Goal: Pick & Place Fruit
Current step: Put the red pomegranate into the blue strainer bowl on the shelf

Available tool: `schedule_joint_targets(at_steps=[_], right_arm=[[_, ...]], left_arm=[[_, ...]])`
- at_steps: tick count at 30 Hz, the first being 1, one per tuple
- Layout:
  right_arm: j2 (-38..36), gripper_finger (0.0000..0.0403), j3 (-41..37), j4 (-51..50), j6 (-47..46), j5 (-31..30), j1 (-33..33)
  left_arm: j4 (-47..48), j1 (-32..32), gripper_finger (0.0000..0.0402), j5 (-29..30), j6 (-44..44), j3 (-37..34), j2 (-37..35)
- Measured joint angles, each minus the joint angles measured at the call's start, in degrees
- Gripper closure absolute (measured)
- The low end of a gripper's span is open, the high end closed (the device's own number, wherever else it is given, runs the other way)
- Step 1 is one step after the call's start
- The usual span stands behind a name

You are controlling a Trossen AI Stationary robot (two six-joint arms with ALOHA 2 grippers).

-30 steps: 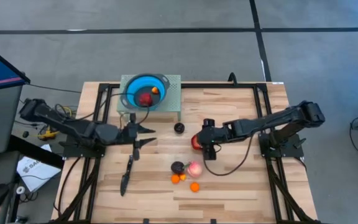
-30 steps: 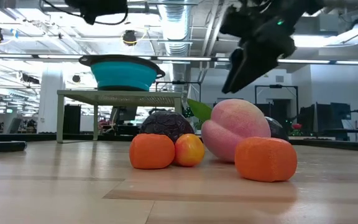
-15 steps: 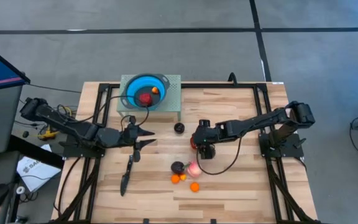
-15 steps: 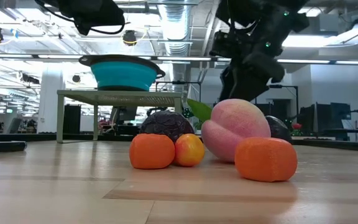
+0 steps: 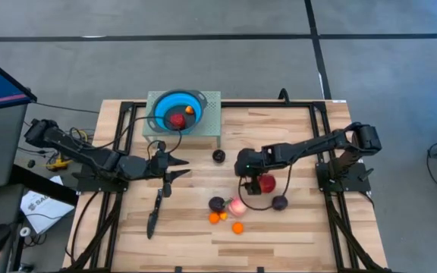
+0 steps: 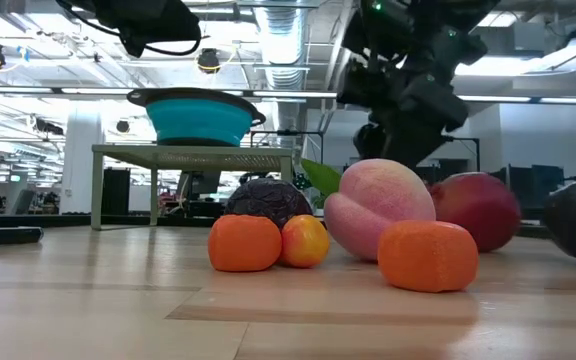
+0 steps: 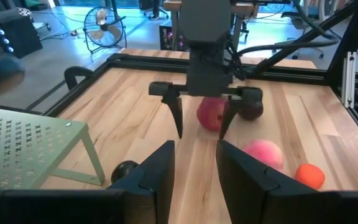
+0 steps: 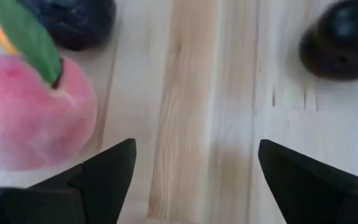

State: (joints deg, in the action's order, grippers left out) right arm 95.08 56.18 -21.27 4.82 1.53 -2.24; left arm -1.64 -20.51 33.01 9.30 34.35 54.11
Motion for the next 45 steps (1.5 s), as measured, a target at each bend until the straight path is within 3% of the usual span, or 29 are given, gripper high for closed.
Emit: schedule_joint_targets(at_steps=[3,10,14,17,35,45], right_arm=[[-0.1,0.0069,3.3,-3.6,3.7,-0.2,0.0],[-0.6,0.0048,15.7,-26.5,11.2,-1.9,-0.4],[-0.6,0.0012,16.7,-34.0,12.7,-3.2,-0.3],[0.3,0.0009,16.7,-38.0,13.5,-3.4,-0.9],[6.6,0.0018,11.6,-36.4,11.8,-3.1,-5.0],[6.5,0.0005,9.0,-34.6,17.8,-3.1,-4.7]], left_arm=[[-0.1,0.0,0.0289,0.0,0.0,0.0,0.0],[-0.1,0.0,0.0289,0.0,0.0,0.0,0.0],[-0.1,0.0,0.0289,0.0,-0.2,0.0,0.0],[-0.1,0.0,0.0289,0.0,-0.3,0.0,0.0],[0.0,0.0,0.0289,0.0,0.0,-0.3,0.0],[-0.1,0.0,0.0289,-0.1,0.0,-0.4,0.0]])
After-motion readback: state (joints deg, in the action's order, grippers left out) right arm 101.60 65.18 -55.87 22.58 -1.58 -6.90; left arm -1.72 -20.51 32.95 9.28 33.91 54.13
